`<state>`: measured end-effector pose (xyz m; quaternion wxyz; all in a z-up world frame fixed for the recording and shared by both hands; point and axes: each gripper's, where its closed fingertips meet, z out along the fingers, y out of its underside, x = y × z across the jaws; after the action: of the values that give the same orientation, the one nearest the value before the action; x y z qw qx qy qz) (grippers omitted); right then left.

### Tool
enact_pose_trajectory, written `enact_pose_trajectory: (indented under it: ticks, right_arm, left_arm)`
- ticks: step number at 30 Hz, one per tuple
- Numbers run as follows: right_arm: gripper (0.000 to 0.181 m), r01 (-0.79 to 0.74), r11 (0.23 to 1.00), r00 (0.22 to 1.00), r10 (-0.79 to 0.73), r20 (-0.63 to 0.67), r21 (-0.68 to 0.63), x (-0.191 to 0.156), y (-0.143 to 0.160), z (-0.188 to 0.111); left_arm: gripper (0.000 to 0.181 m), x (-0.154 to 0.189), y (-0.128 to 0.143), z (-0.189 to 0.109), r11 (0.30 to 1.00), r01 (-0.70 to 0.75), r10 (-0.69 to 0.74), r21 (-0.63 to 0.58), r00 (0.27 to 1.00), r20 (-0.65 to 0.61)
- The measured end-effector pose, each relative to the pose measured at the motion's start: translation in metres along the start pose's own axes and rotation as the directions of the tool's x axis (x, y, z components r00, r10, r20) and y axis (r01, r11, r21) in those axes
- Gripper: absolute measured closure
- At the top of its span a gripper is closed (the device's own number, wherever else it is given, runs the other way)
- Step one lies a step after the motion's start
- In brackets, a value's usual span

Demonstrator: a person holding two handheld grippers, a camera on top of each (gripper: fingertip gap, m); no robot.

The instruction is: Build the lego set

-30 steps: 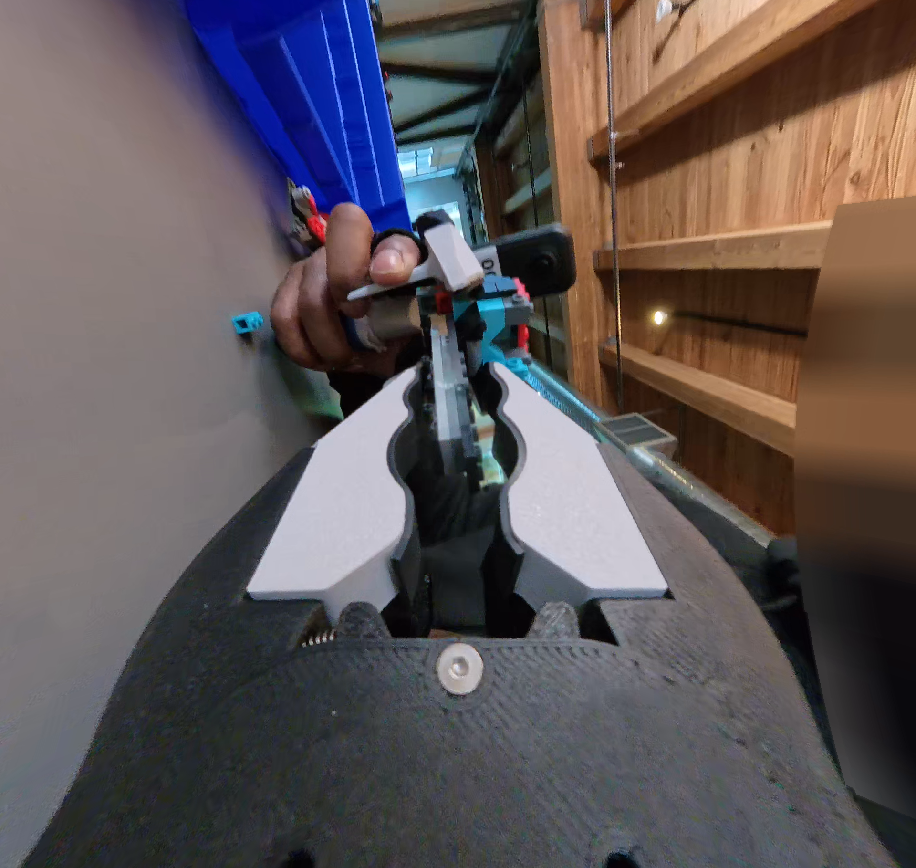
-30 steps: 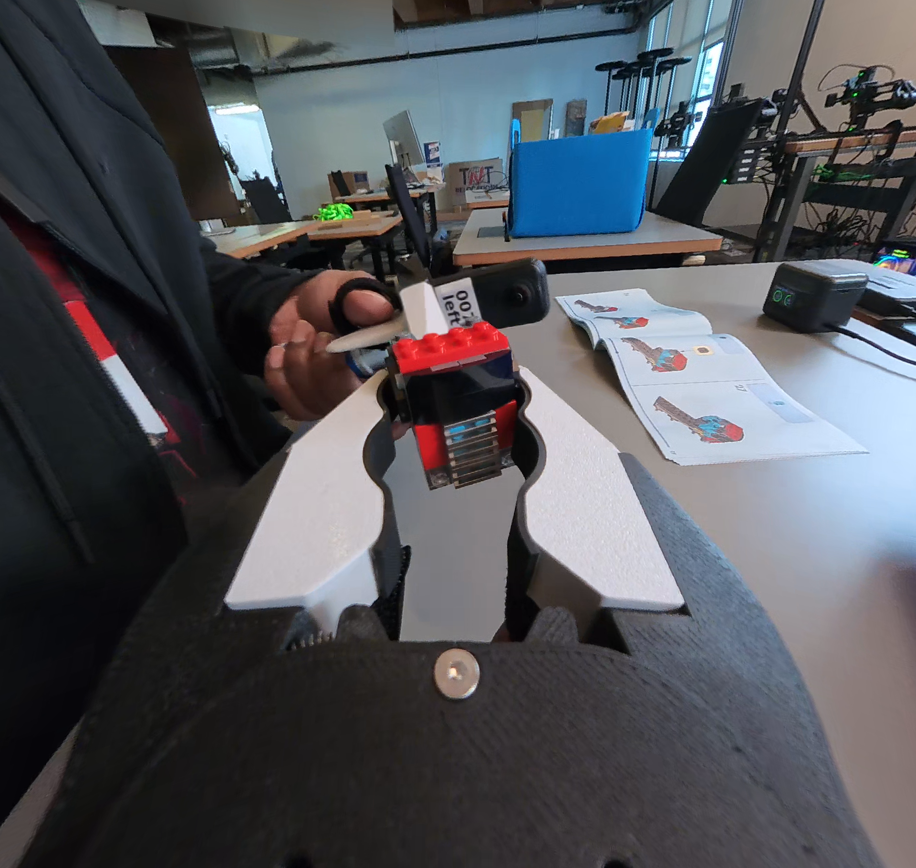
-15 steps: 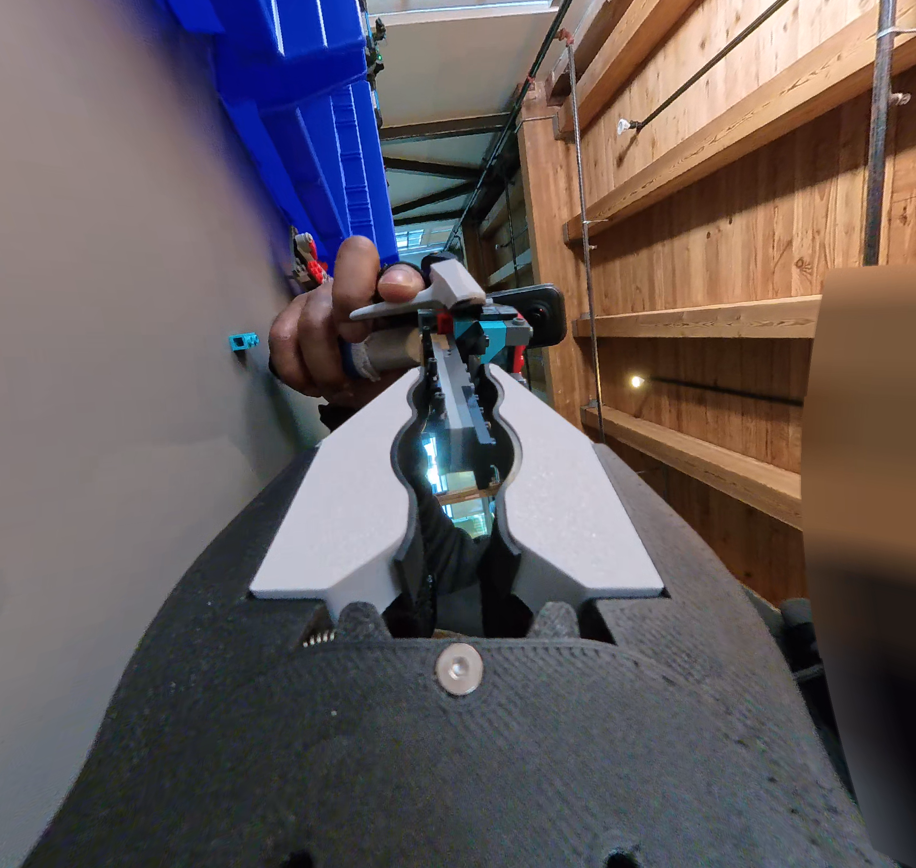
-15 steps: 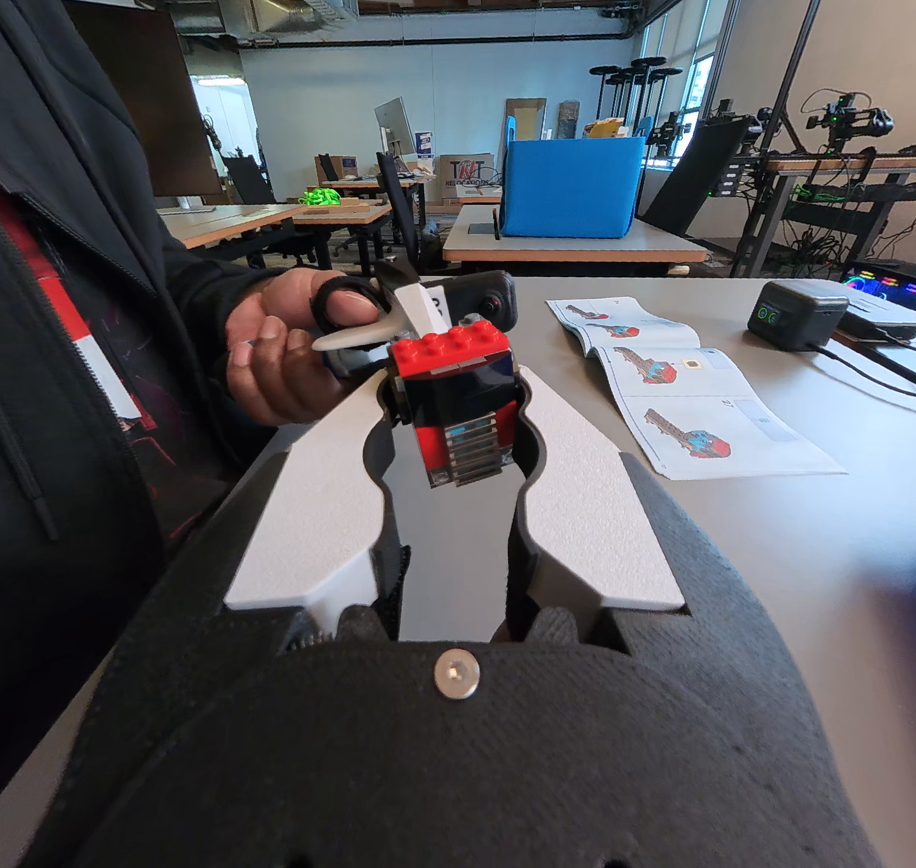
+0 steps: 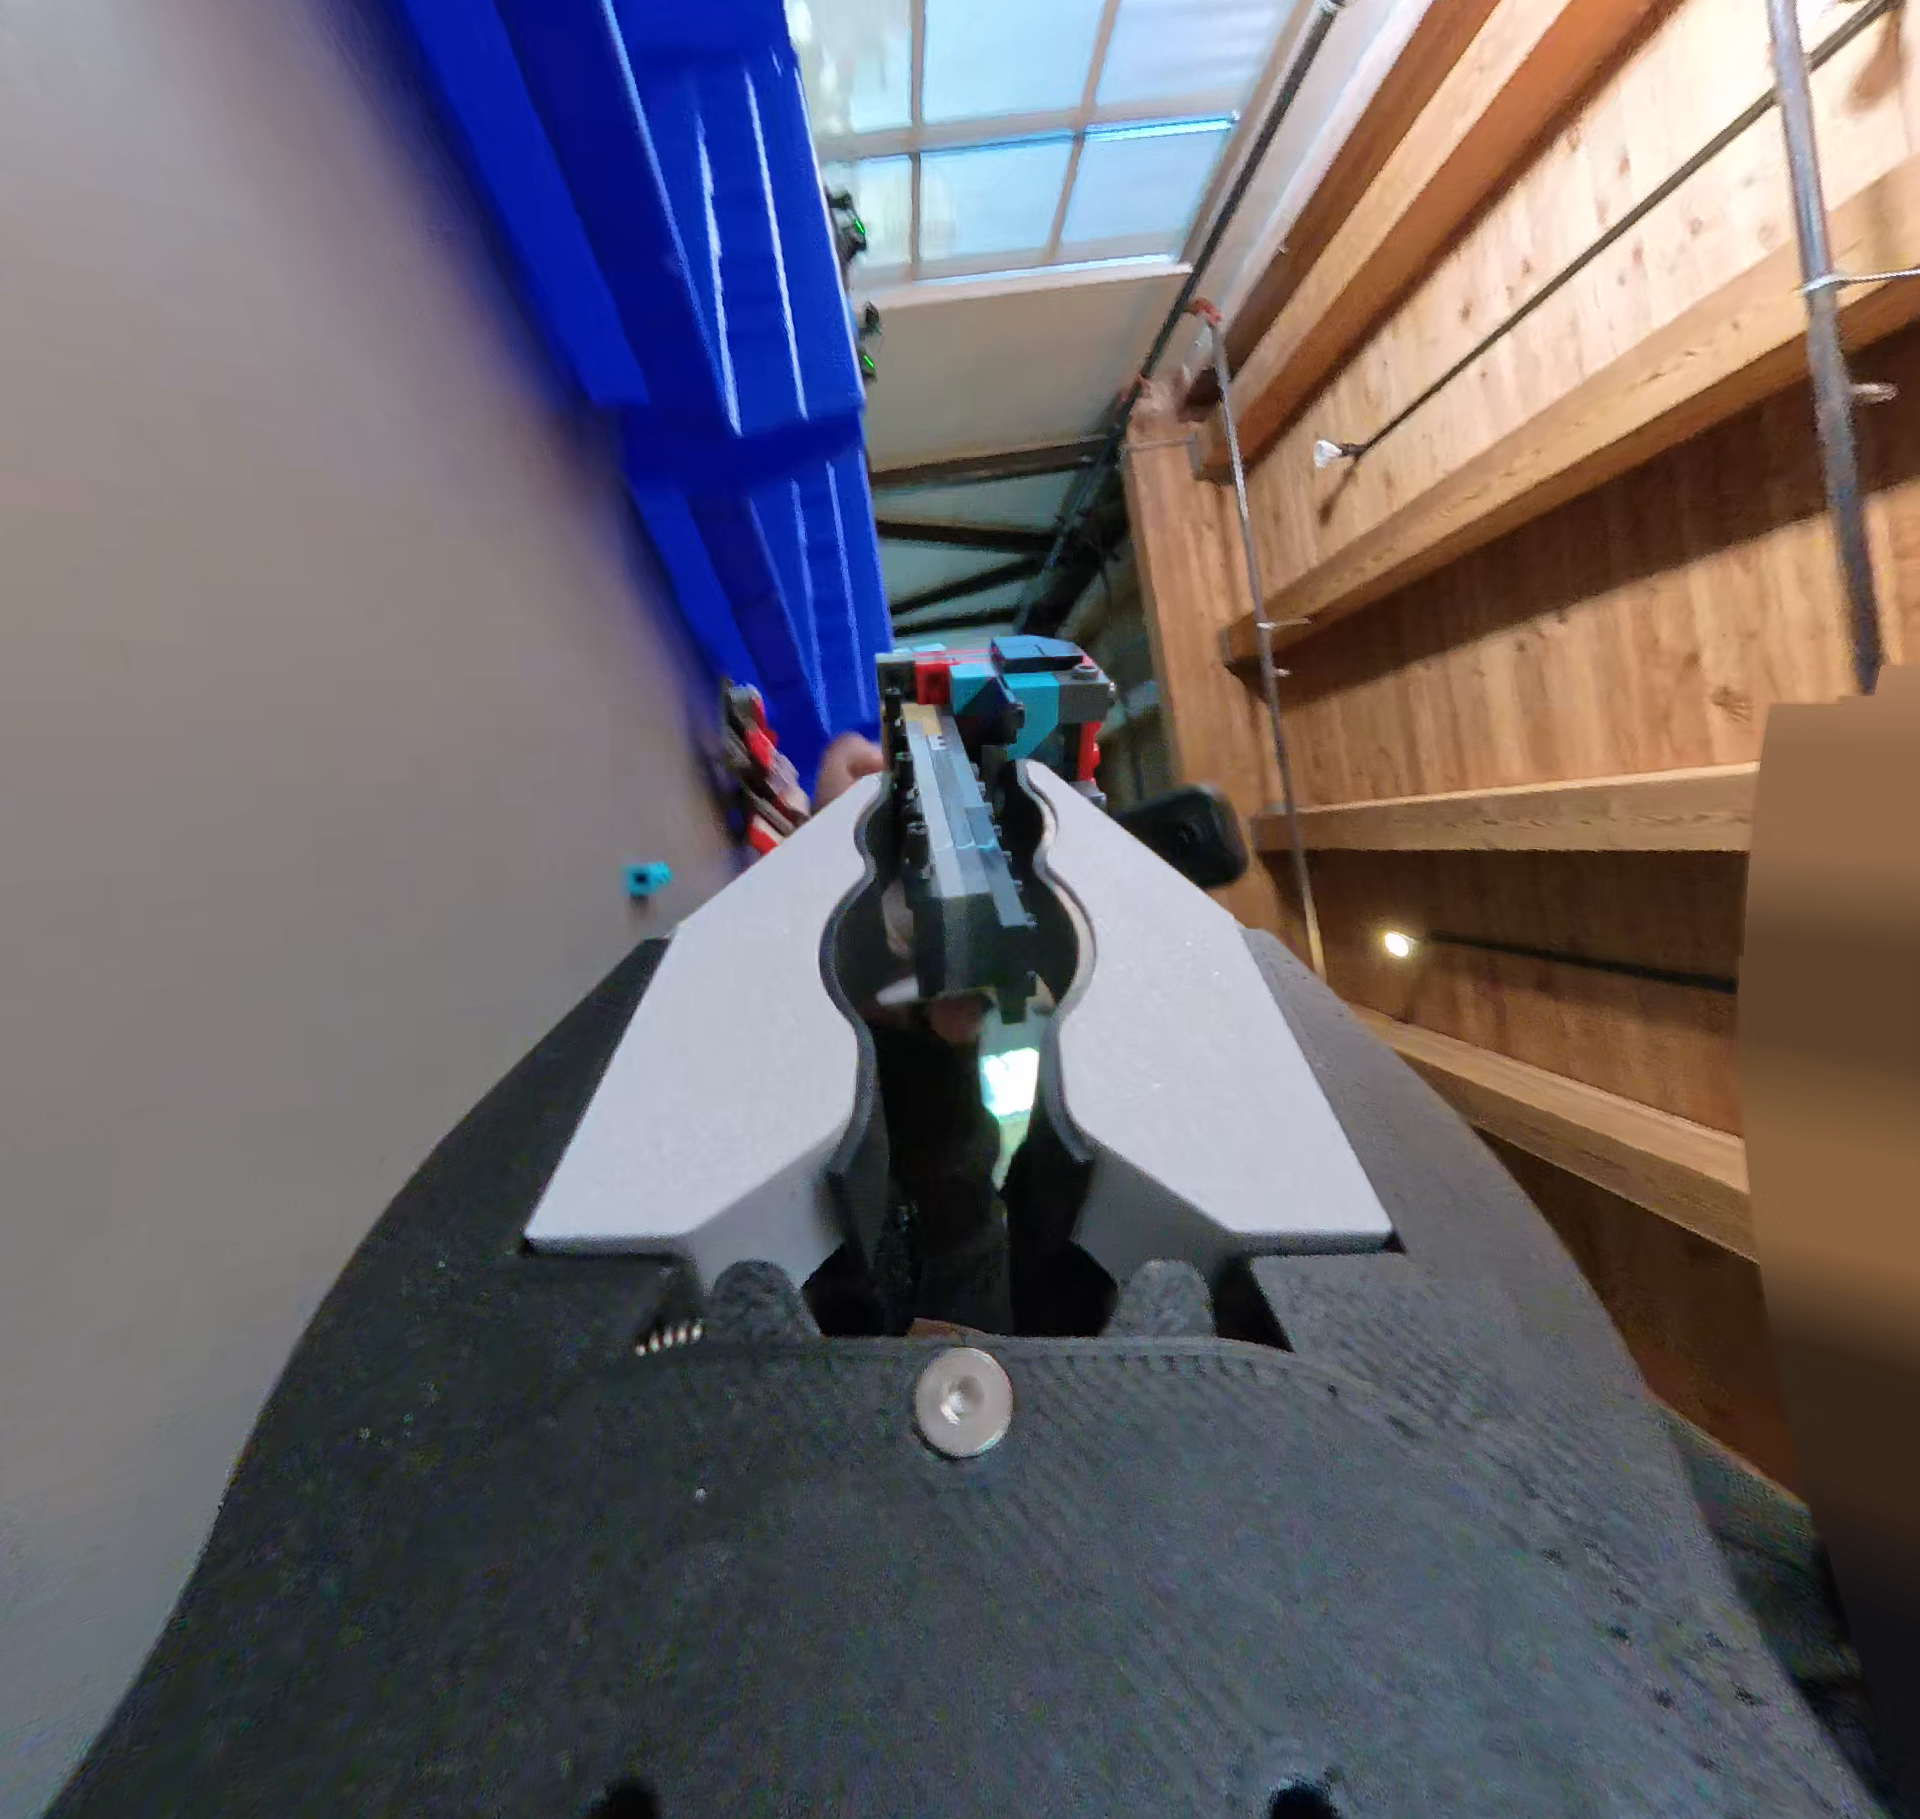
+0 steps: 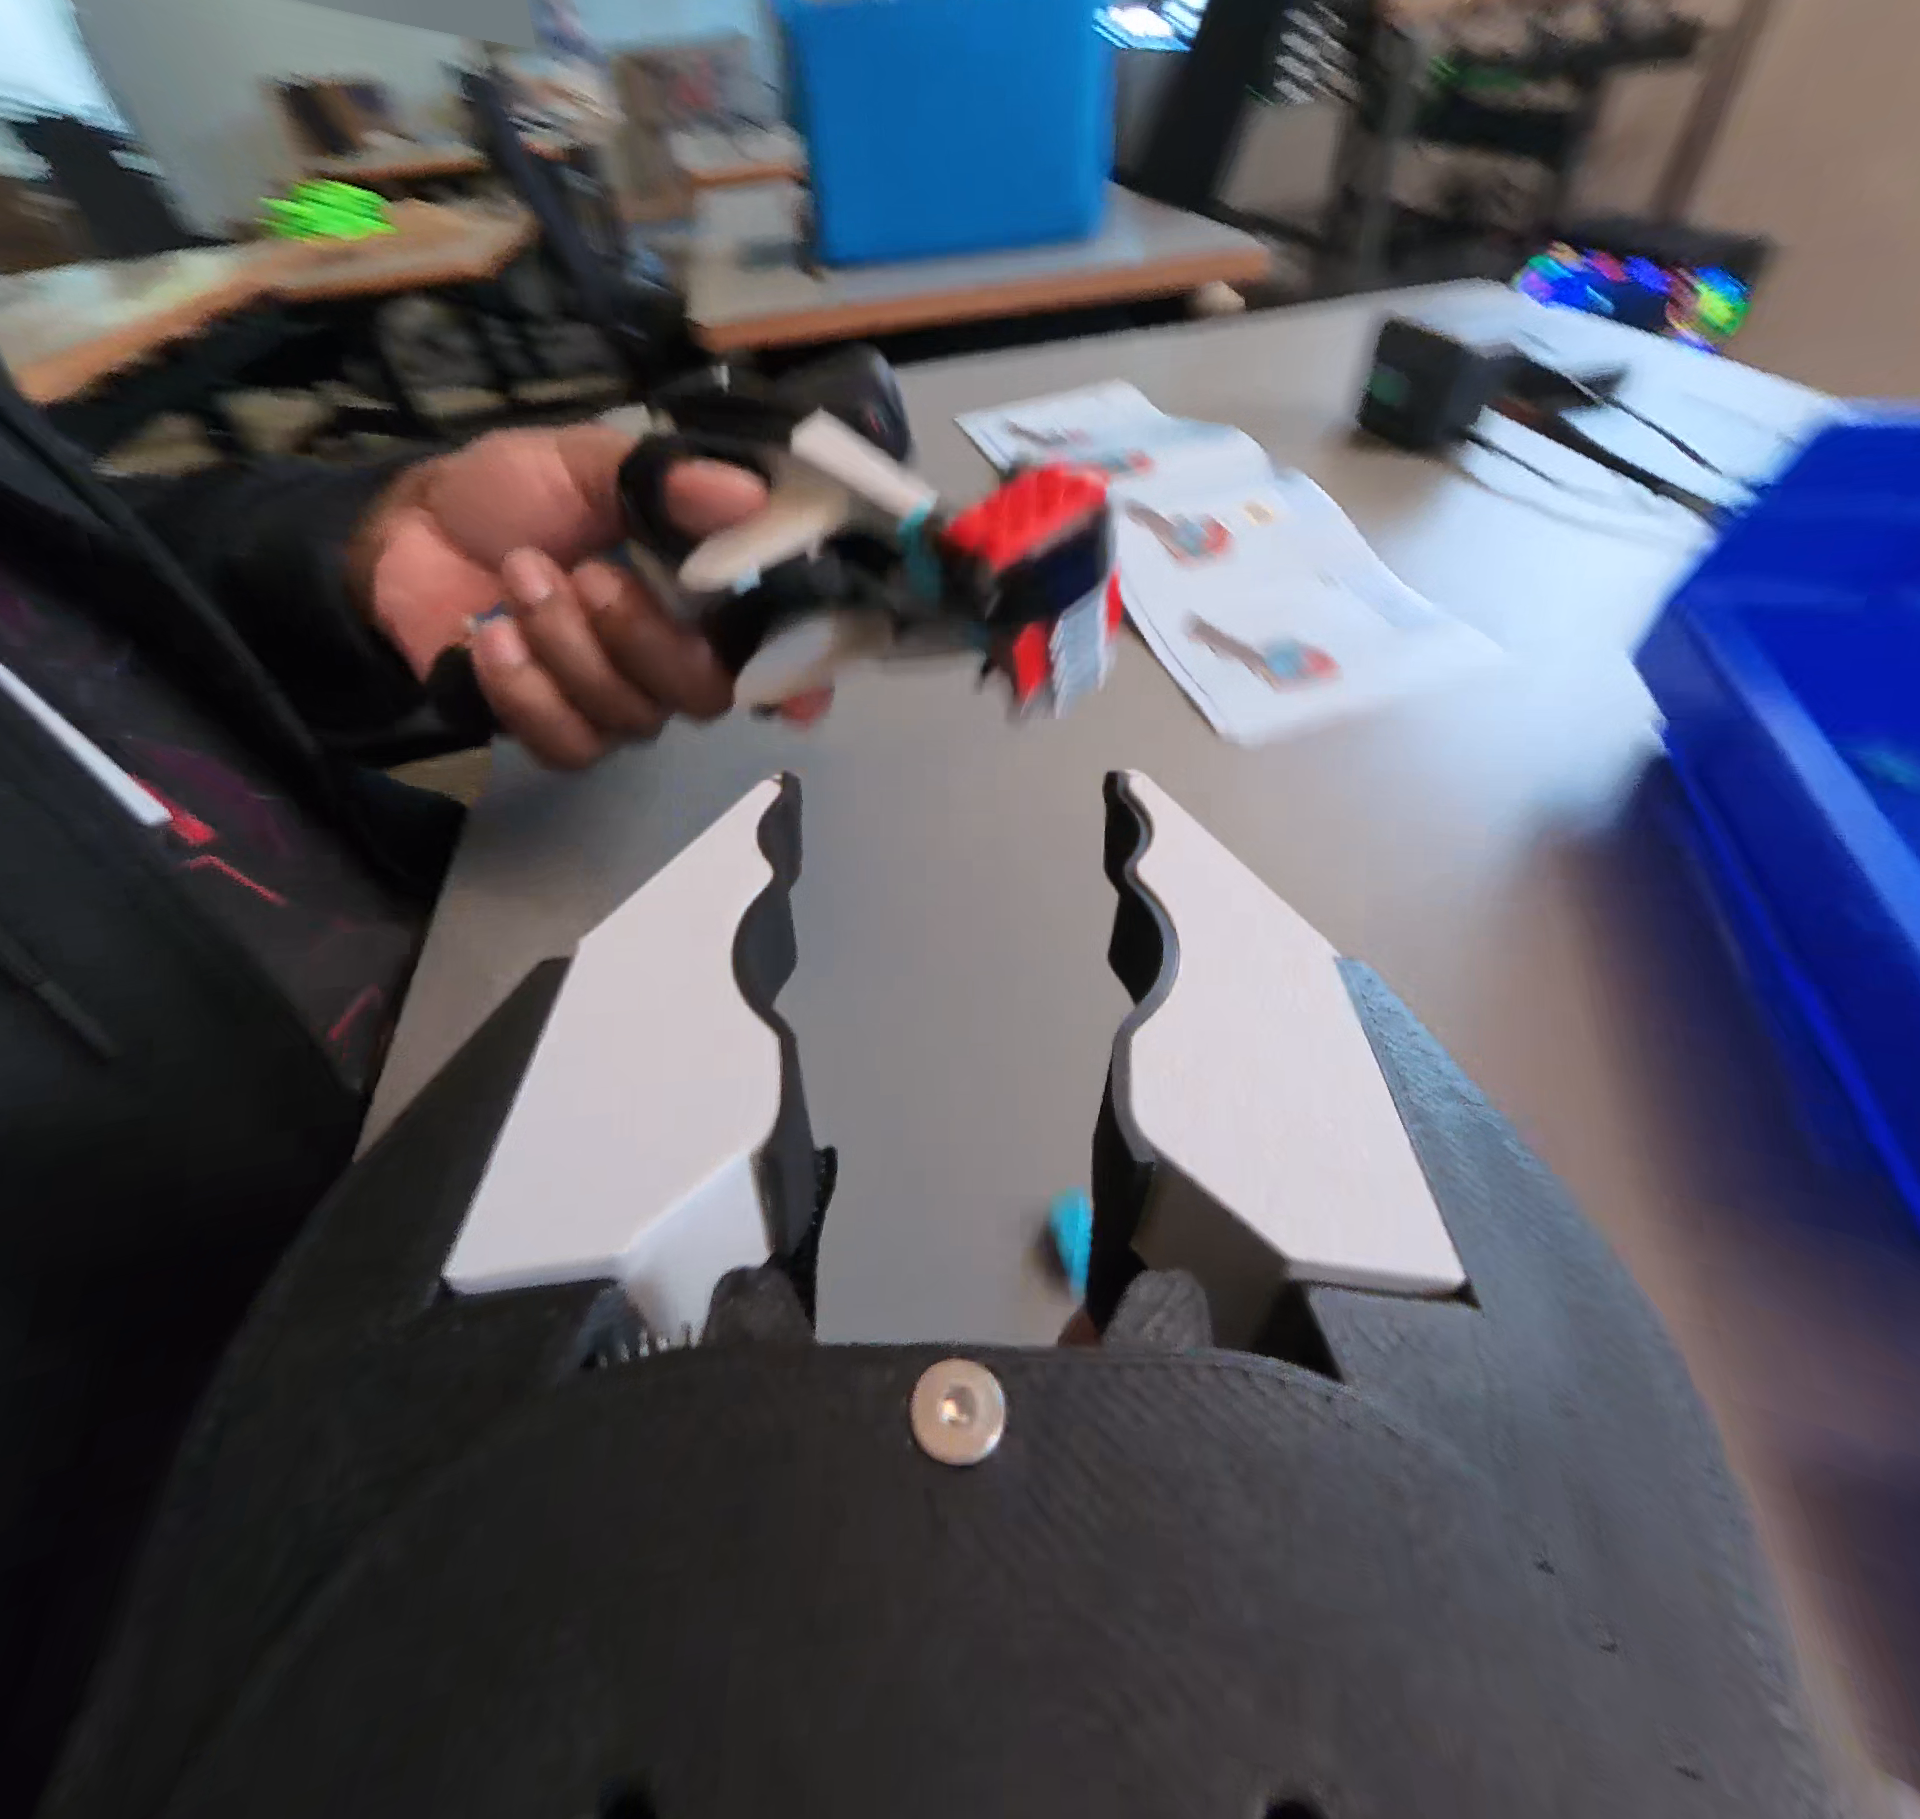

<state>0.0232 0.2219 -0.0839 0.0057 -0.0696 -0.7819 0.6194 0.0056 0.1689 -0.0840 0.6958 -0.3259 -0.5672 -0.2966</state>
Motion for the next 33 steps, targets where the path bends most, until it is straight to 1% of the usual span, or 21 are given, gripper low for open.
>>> enact_pose_trajectory:
  ticks: [2, 4, 6, 8, 10, 12, 14, 16, 18, 21, 24, 29, 31, 33]
  right_arm:
    - [0.129, -0.039, 0.998, 0.994, 0.034, -0.099, -0.048, 0.005, 0.014, -0.018]
    - [0.136, -0.091, 0.988, 0.975, 0.063, -0.213, -0.124, 0.011, 0.035, -0.034]
    - [0.146, -0.133, 0.968, 0.943, 0.058, -0.326, -0.211, 0.019, 0.058, -0.048]
    - [0.155, -0.197, 0.93, 0.901, 0.048, -0.43, -0.31, 0.028, 0.082, -0.058]
    - [0.158, -0.264, 0.898, 0.877, 0.072, -0.474, -0.353, 0.03, 0.094, -0.059]
    - [0.16, -0.281, 0.882, 0.871, 0.069, -0.486, -0.378, 0.03, 0.1, -0.053]
    - [0.16, -0.258, 0.867, 0.879, 0.027, -0.476, -0.427, 0.033, 0.107, -0.047]
    - [0.162, -0.215, 0.856, 0.904, -0.007, -0.427, -0.471, 0.031, 0.11, -0.039]
    - [0.172, -0.176, 0.854, 0.924, -0.028, -0.38, -0.49, 0.031, 0.109, -0.031]
    - [0.173, -0.066, 0.837, 0.944, -0.124, -0.306, -0.543, 0.036, 0.105, -0.016]
    - [0.173, 0.051, 0.839, 0.949, -0.211, -0.236, -0.542, 0.038, 0.094, 0.009]
    - [0.173, 0.291, 0.821, 0.901, -0.408, -0.149, -0.491, 0.043, 0.072, 0.049]
    - [0.173, 0.407, 0.787, 0.858, -0.504, -0.103, -0.464, 0.041, 0.063, 0.063]
    - [0.173, 0.521, 0.722, 0.79, -0.61, -0.063, -0.455, 0.04, 0.056, 0.075]
  left_arm:
    - [0.162, -0.005, -0.014, 0.002, 0.998, -0.052, 0.051, 0.033, 0.998, 0.031]
    - [0.162, -0.012, -0.025, 0.005, 0.994, -0.09, 0.087, 0.054, 0.995, 0.058]
    - [0.162, -0.018, -0.033, 0.006, 0.991, -0.11, 0.105, 0.073, 0.992, 0.071]
    - [0.162, -0.024, -0.036, 0.004, 0.99, -0.112, 0.106, 0.087, 0.991, 0.076]
    - [0.162, -0.03, -0.036, 0.0, 0.991, -0.096, 0.088, 0.092, 0.992, 0.085]
    - [0.162, -0.032, -0.034, -0.006, 0.993, -0.085, 0.077, 0.088, 0.993, 0.088]
    - [0.162, -0.032, -0.033, -0.014, 0.993, -0.076, 0.068, 0.094, 0.994, 0.087]
    - [0.162, -0.032, -0.032, -0.02, 0.995, -0.062, 0.055, 0.08, 0.995, 0.084]
    - [0.162, -0.032, -0.029, -0.024, 0.997, -0.066, 0.062, 0.045, 0.994, 0.094]
    - [0.161, -0.03, -0.031, -0.031, 0.996, -0.086, 0.082, 0.035, 0.99, 0.111]
    - [0.161, -0.03, -0.036, -0.038, 0.993, -0.109, 0.104, 0.036, 0.986, 0.127]
    - [0.161, -0.036, -0.053, -0.054, 0.988, -0.137, 0.123, 0.071, 0.978, 0.171]
    - [0.161, -0.04, -0.061, -0.061, 0.984, -0.153, 0.134, 0.087, 0.972, 0.195]
    - [0.161, -0.042, -0.068, -0.067, 0.98, -0.173, 0.148, 0.097, 0.965, 0.217]
